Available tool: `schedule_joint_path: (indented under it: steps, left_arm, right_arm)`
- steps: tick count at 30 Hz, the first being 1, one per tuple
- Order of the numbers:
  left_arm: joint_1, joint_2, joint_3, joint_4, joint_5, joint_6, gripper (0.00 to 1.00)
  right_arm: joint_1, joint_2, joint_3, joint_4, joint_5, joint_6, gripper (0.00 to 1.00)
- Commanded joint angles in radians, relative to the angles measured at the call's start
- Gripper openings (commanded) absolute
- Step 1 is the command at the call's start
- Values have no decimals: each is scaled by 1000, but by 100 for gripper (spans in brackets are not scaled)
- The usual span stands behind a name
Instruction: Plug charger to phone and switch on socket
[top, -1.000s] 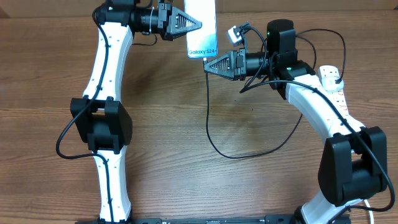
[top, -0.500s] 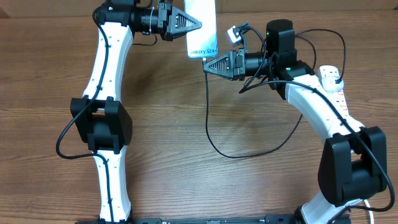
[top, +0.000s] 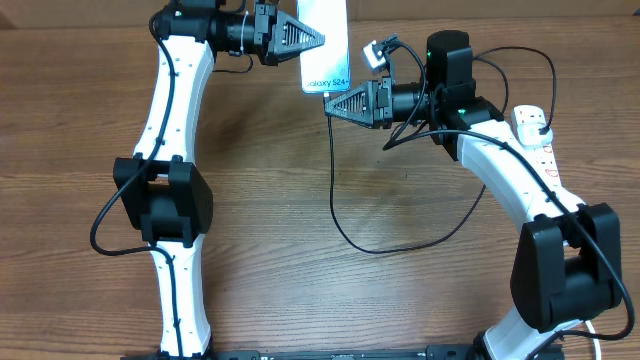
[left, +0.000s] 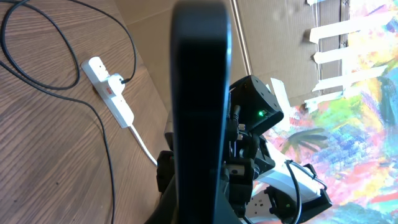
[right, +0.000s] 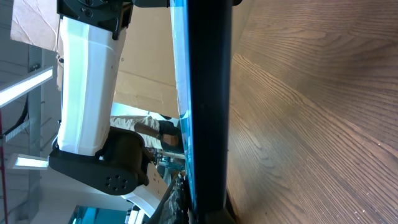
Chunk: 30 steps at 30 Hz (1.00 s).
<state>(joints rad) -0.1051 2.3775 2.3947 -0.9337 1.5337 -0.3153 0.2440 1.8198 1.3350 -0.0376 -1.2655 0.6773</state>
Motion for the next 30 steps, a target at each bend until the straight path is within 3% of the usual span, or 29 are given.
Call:
schedule_joint_path:
  steps: [1,30]
  left_arm:
    - [-20,-43,12,4,47,0,4]
    - [-21,-43,12,-4,47,-29,4]
  right_arm:
    - [5,-13,9,11,36,12,4]
    - [5,-13,9,86,139,134,4]
